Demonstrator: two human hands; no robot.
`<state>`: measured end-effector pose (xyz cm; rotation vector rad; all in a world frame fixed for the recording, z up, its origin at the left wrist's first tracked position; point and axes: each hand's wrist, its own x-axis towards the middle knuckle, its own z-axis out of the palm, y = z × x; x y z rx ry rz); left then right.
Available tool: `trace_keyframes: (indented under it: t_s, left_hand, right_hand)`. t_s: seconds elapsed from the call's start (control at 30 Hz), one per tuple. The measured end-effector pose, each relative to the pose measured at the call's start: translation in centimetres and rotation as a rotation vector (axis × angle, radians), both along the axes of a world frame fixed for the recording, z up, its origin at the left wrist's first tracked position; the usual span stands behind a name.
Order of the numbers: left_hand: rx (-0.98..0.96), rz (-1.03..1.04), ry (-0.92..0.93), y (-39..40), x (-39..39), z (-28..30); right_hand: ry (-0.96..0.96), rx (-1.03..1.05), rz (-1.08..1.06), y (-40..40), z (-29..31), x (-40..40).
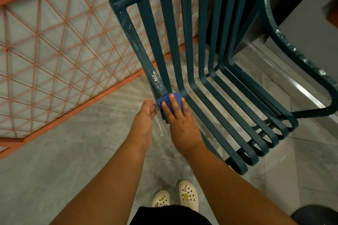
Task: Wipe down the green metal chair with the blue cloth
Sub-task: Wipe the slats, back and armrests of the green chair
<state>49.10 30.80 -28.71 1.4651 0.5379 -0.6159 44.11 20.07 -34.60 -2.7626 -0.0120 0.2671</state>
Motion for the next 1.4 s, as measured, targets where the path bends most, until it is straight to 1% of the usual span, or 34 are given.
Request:
trace_keyframes:
  t_s: [0.07,0.17,0.23,0.3,0.43,0.53,0.57,0.6,0.7,0.8,0.87,0.9,0.93,1.0,1.07,1.13,1.2,1.23,1.27,1.33,1.4]
  left_hand:
    - [-0.01,-0.025,-0.016,-0.2,0.1,0.1]
    - [-0.008,-0.045,-0.027,-0.2,0.2,0.1]
    - [-0.001,-0.039,-0.03,-0.1,0.3,0.2]
    - [0.0,-0.027,-0.03,-0.1,0.3,0.2]
    - [0.01,-0.012,-0.012,-0.2,0.2,0.0]
    - [0.013,-0.011,-0.005,-0.4,0.0,-0.2]
    - [0.014,-0.014,-0.006,-0.5,-0.1,-0.2]
    - [0.018,-0.02,-0.009,-0.5,-0.1,-0.2]
    - [0.026,-0.034,-0.014,-0.6,0.0,-0.2]
    - [0.031,-0.034,-0.013,-0.6,0.1,-0.3]
    - [0.032,-0.028,-0.015,-0.7,0.1,-0.4]
    - [0.03,-0.023,-0.015,-0.7,0.0,-0.4]
    - [0.027,-0.019,-0.015,-0.8,0.0,-0.4]
    - [0.025,-0.018,-0.015,-0.9,-0.1,-0.4]
    - [0.031,-0.021,-0.014,-1.0,-0.1,-0.4]
    - [0.037,-0.021,-0.011,-1.0,-0.1,-0.3]
    - [0.039,-0.026,-0.014,-1.1,0.0,-0.3]
    - [0.042,-0.031,-0.013,-1.1,0.0,-0.2]
    - [0.045,-0.033,-0.012,-1.0,0.0,-0.1]
    - [0.046,-0.029,-0.014,-0.9,0.0,-0.1]
    - [0.048,-0.024,-0.023,-0.8,0.0,-0.1]
  right_hand:
    - [-0.011,0.004,-0.008,-1.0,-0.4,-2.0]
    - [0.026,0.083,-0.144,-1.8,-0.5,-2.1]
    - [0.091,0.208,-0.261,-1.9,0.0,0.2]
    - [0.138,0.344,-0.331,-1.7,0.6,3.0]
    - [0.091,0.419,-0.286,-0.7,1.4,6.2]
    - [0.056,0.445,-0.282,-0.9,1.7,5.3]
    - [0.074,0.457,-0.291,-1.4,1.7,4.4]
    - [0.12,0.487,-0.307,-2.0,1.6,3.3]
    - [0.366,0.658,-0.385,-4.4,0.8,0.1]
    - [0.558,0.909,-0.545,-6.0,0.3,0.4]
    - [0.626,1.047,-0.589,-5.9,0.3,2.3]
    - [0.624,1.104,-0.604,-5.5,0.3,3.4]
    - [0.591,1.113,-0.606,-5.0,0.2,4.4]
    - [0.463,1.025,-0.529,-4.0,0.1,5.4]
    - [0.331,0.823,-0.376,-3.2,0.3,4.8]
    - [0.2,0.516,-0.27,-2.6,0.5,2.7]
    - [0.086,0.129,-0.203,-2.1,0.4,-0.3]
    - [0.062,-0.022,-0.175,-1.7,0.3,-1.8]
    - [0.056,-0.12,-0.154,-1.4,0.3,-3.0]
    - [0.077,-0.17,-0.148,-0.9,0.2,-3.5]
    - [0.081,-0.108,-0.182,-0.9,0.5,-1.8]
